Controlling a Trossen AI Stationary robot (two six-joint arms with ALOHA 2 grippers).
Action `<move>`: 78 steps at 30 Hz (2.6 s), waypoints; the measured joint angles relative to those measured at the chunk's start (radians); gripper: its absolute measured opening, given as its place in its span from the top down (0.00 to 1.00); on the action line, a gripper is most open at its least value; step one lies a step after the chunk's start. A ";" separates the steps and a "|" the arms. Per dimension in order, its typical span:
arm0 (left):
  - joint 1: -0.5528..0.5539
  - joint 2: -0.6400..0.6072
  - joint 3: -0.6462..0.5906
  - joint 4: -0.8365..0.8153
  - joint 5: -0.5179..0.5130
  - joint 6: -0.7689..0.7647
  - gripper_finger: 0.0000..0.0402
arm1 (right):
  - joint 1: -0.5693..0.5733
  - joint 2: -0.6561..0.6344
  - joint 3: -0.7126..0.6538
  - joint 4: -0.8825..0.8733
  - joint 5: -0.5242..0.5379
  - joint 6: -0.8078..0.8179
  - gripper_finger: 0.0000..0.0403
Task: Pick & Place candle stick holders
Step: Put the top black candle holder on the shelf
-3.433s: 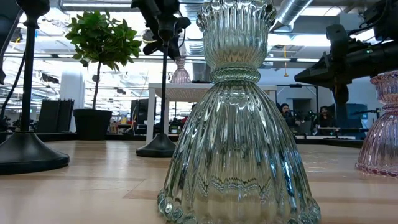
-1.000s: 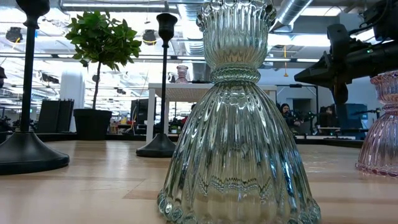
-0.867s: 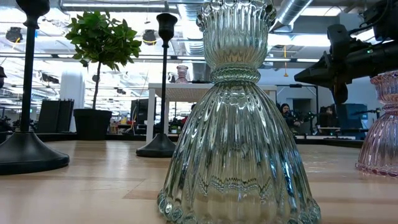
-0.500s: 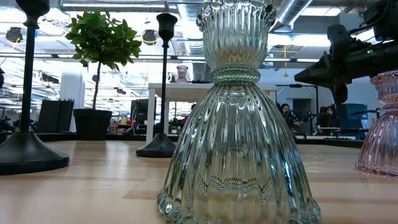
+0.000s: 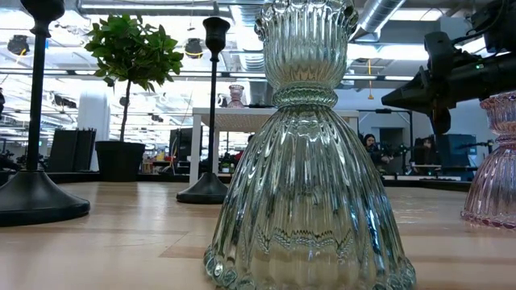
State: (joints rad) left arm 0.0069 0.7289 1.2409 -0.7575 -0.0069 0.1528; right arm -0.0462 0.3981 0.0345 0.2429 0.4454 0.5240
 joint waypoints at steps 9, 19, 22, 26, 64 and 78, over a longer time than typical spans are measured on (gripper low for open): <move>-0.057 -0.095 -0.131 0.059 0.000 -0.047 0.99 | 0.000 0.000 0.000 0.056 0.000 0.002 1.00; -0.127 -0.181 -0.424 0.305 0.000 -0.085 0.99 | 0.000 0.000 0.000 0.059 0.000 0.070 1.00; -0.162 -0.202 -0.510 0.387 0.000 -0.107 1.00 | 0.000 0.000 0.000 0.059 0.000 0.097 1.00; -0.215 -0.221 -0.623 0.554 0.000 -0.135 1.00 | 0.000 0.000 0.000 0.059 -0.001 0.105 1.00; -0.322 0.156 -0.782 0.940 -0.155 -0.142 0.99 | 0.125 0.016 0.192 -0.152 -0.050 -0.055 1.00; -0.319 0.260 -0.780 0.999 -0.181 -0.195 0.96 | 0.125 0.016 0.191 -0.153 -0.051 -0.053 1.00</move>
State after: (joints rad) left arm -0.3122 0.9886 0.4605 0.2411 -0.1876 -0.0425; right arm 0.0784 0.4141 0.2256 0.0902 0.3939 0.4713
